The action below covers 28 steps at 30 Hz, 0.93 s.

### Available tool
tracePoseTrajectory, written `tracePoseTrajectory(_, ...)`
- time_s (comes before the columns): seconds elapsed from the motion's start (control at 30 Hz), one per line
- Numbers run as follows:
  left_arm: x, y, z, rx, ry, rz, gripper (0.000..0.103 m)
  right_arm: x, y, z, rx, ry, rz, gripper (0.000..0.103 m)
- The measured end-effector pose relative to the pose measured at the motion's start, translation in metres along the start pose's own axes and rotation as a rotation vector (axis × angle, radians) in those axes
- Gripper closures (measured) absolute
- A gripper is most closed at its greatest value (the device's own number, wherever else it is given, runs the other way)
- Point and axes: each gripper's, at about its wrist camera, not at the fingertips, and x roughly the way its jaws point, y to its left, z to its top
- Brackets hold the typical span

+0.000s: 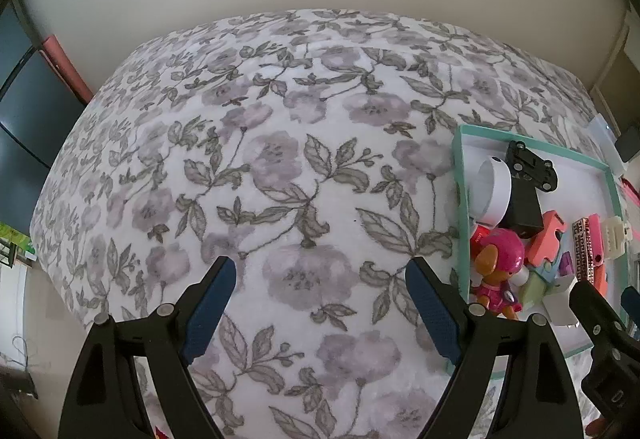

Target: Organize rigid objects

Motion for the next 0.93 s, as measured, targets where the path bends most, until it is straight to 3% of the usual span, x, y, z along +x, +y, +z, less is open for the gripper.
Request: tracePoseTrajectory(0.93,-0.0014,0.0001,0.0011,0.0,-0.007,0.013,0.016,0.0022,-0.0006,0.0,-0.004,0.005,0.001,0.0)
